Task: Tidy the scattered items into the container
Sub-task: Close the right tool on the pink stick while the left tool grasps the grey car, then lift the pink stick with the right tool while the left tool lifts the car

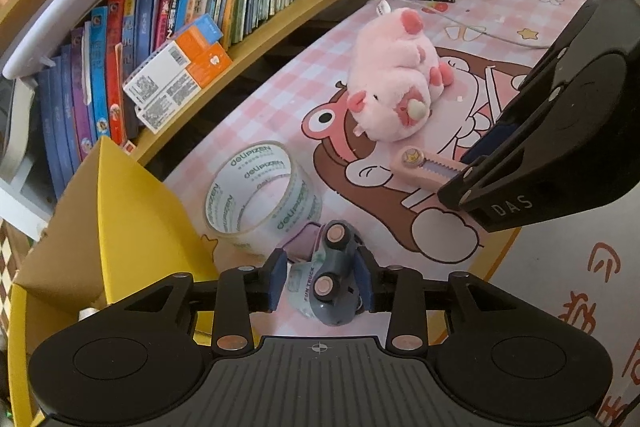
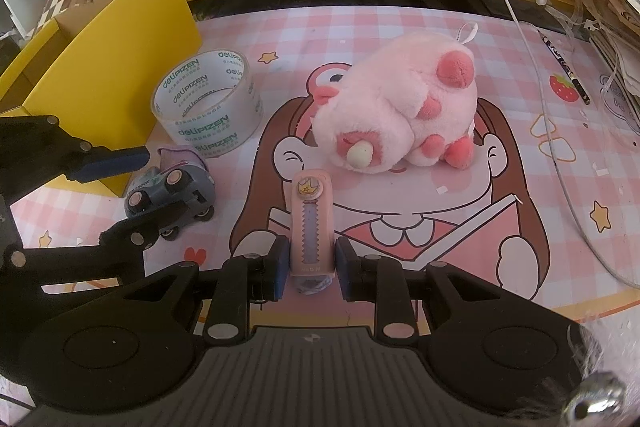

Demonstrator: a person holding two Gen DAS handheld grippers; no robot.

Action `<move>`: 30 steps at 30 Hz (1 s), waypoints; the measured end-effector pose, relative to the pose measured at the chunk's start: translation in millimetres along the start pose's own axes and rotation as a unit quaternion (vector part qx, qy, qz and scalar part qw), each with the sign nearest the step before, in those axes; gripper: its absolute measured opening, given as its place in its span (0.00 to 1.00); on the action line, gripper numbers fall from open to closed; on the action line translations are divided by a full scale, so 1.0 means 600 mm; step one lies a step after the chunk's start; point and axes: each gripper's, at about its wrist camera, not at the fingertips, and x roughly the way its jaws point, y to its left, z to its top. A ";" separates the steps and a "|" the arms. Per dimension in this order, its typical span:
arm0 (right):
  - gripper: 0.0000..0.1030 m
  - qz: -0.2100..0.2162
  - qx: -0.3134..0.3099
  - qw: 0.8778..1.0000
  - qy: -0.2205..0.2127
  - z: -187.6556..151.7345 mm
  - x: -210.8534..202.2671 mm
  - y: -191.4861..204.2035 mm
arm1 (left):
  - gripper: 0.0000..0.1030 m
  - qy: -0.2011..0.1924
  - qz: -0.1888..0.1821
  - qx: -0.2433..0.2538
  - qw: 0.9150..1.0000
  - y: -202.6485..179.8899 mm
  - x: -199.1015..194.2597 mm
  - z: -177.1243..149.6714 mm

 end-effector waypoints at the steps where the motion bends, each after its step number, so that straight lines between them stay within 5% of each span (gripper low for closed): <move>1: 0.23 0.000 0.000 1.000 0.000 0.000 0.000 0.000 | 0.38 0.002 -0.001 -0.002 1.000 0.000 0.002 0.000; 16: 0.23 0.000 -0.001 1.000 0.000 0.002 0.000 -0.001 | 0.40 0.003 -0.005 -0.014 1.000 0.006 0.011 0.000; 24: 0.23 -0.001 -0.001 1.000 -0.001 0.001 0.001 -0.001 | 0.51 0.010 -0.011 -0.021 1.000 0.010 0.014 -0.003; 30: 0.23 0.000 0.001 1.000 -0.002 0.000 0.001 0.000 | 0.46 0.014 -0.023 -0.034 0.999 0.016 0.018 -0.006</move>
